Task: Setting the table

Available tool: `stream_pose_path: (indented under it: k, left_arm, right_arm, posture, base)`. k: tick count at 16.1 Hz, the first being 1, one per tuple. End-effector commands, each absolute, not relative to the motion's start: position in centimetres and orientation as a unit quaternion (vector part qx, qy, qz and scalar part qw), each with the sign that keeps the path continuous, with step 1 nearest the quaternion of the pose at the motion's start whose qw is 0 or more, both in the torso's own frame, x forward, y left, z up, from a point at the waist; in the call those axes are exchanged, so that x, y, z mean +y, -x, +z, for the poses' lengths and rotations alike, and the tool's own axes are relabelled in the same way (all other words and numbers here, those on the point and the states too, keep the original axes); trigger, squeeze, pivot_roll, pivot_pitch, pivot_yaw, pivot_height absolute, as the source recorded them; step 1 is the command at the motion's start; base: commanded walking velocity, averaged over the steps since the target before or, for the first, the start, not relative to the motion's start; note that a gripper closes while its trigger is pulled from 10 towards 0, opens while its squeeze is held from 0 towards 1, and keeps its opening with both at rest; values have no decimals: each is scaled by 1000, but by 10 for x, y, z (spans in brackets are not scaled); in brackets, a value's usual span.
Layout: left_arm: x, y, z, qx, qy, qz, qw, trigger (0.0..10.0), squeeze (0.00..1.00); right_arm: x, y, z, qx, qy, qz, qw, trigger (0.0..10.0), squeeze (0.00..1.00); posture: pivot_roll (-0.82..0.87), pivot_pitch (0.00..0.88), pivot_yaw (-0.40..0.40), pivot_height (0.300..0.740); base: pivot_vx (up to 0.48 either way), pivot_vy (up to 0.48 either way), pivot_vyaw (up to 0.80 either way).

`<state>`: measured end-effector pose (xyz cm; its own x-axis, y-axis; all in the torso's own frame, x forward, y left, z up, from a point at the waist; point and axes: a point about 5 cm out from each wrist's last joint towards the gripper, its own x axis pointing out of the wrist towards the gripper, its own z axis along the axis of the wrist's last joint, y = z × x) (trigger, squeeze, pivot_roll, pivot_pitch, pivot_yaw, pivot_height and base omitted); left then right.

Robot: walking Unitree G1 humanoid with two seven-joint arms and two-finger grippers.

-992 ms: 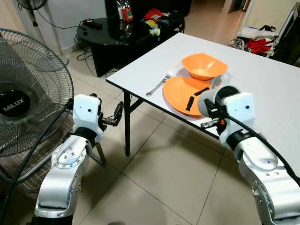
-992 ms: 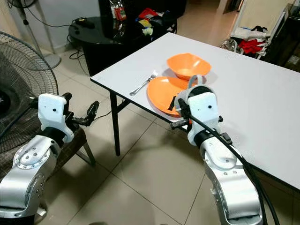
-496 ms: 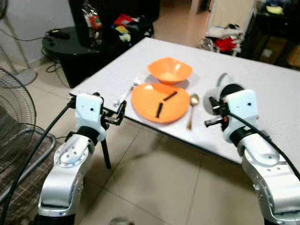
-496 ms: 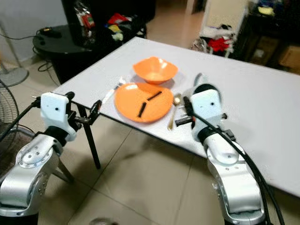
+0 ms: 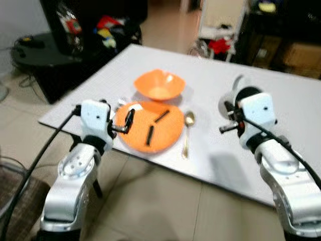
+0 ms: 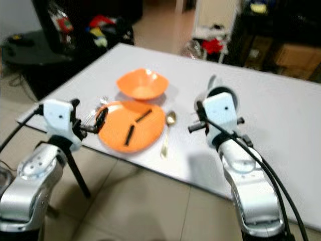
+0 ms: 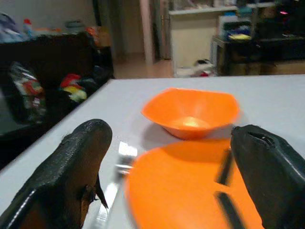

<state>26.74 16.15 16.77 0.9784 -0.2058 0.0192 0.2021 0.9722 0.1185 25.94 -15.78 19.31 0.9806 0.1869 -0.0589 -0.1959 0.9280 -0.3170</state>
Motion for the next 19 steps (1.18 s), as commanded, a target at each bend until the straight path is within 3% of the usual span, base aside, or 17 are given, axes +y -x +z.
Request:
stream_pose_path:
  k: [1, 19]
  left_arm:
    - [169, -269, 170, -19, -66, -93, 993, 10000, 0]
    - [167, -269, 170, -16, -76, -105, 991, 10000, 0]
  right_arm:
    - [-150, -260, 198, -3, 161, 113, 980, 10000, 0]
    - [-166, -268, 201, 15, 169, 117, 978, 10000, 0]
  posture:
    - [63, 0, -21, 740]
    - [63, 0, -10, 740]
  base:
    - [337, 0, 0]
    - [332, 0, 0]
